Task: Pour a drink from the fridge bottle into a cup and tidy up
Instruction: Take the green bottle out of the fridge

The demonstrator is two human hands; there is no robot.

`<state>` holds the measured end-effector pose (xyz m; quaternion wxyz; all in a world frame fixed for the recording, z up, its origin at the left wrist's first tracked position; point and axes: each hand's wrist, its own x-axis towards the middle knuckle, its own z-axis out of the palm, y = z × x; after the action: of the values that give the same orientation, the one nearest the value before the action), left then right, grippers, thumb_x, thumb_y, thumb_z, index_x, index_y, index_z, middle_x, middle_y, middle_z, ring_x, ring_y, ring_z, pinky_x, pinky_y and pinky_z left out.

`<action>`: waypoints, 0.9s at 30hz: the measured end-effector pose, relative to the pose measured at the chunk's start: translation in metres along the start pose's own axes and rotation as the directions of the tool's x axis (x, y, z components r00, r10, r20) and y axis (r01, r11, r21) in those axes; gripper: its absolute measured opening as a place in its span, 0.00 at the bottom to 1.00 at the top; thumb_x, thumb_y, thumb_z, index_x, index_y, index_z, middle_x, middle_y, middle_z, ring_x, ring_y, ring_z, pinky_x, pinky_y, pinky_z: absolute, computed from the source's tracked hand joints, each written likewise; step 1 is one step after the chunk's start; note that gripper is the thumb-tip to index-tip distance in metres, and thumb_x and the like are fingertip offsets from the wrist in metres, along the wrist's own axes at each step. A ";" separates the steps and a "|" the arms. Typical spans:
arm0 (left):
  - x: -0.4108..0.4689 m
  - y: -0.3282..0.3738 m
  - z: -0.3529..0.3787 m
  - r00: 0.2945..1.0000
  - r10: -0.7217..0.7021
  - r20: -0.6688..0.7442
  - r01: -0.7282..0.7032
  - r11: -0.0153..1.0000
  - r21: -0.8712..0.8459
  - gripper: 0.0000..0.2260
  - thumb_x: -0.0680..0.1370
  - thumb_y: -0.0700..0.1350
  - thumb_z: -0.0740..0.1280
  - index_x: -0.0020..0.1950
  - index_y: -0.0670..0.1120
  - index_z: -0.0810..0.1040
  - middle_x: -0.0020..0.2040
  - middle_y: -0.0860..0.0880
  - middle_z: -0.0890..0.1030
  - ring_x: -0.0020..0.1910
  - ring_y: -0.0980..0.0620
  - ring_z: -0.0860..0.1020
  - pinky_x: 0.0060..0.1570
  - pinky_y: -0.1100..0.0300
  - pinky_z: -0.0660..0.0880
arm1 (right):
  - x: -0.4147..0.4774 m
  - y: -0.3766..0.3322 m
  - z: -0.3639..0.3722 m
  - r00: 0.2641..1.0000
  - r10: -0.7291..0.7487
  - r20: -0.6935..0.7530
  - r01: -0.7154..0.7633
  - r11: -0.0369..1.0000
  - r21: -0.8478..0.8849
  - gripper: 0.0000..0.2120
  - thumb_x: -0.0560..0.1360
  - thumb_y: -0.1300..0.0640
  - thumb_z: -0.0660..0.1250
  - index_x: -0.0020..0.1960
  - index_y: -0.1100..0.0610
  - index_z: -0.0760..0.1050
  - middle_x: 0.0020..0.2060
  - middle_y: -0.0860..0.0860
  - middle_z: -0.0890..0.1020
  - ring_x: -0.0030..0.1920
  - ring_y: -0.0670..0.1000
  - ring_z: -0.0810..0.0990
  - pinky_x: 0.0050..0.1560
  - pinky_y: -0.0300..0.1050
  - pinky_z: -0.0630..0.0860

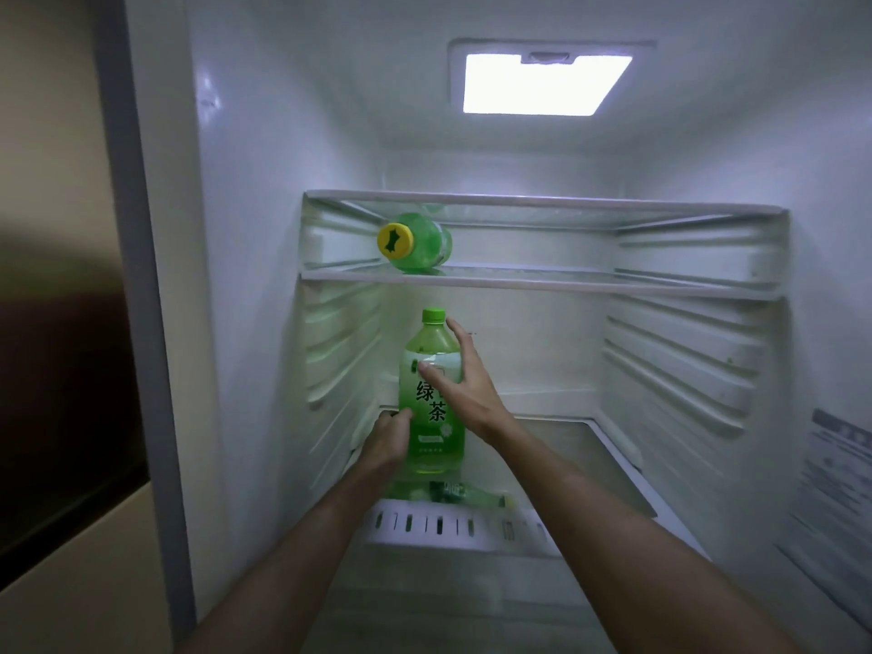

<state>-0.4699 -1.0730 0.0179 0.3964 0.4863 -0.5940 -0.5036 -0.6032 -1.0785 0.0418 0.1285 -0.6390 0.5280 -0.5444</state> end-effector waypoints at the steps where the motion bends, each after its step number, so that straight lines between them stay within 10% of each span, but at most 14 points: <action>1: 0.000 0.002 0.000 1.000 -0.006 0.003 0.006 1.000 -0.013 0.13 0.82 0.47 0.53 0.55 0.46 0.76 0.57 0.41 0.80 0.52 0.44 0.78 0.49 0.56 0.72 | 0.002 0.002 0.001 1.000 0.002 -0.012 -0.002 1.000 0.008 0.36 0.74 0.41 0.69 0.77 0.43 0.56 0.75 0.50 0.63 0.73 0.51 0.63 0.73 0.56 0.64; 18: -0.052 0.027 -0.008 0.987 -0.148 0.058 0.158 0.866 -0.475 0.19 0.83 0.45 0.50 0.38 0.41 0.73 0.19 0.45 0.77 0.35 0.45 0.74 0.36 0.56 0.72 | -0.006 -0.022 0.002 0.996 -0.014 -0.091 0.020 0.997 0.074 0.34 0.67 0.32 0.70 0.69 0.37 0.63 0.66 0.52 0.74 0.65 0.55 0.75 0.62 0.61 0.76; 27: -0.126 0.042 -0.027 0.977 -0.164 0.136 0.210 0.851 -0.482 0.18 0.83 0.44 0.49 0.38 0.40 0.71 0.20 0.43 0.77 0.34 0.45 0.72 0.33 0.56 0.69 | -0.049 -0.065 -0.006 0.991 -0.010 -0.131 0.018 0.998 0.062 0.37 0.64 0.32 0.70 0.69 0.43 0.65 0.58 0.54 0.77 0.56 0.55 0.80 0.54 0.60 0.81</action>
<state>-0.4251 -0.9551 0.0661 0.4294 0.4012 -0.4127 -0.6960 -0.5658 -1.0095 0.0648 0.1098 -0.6012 0.5135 -0.6023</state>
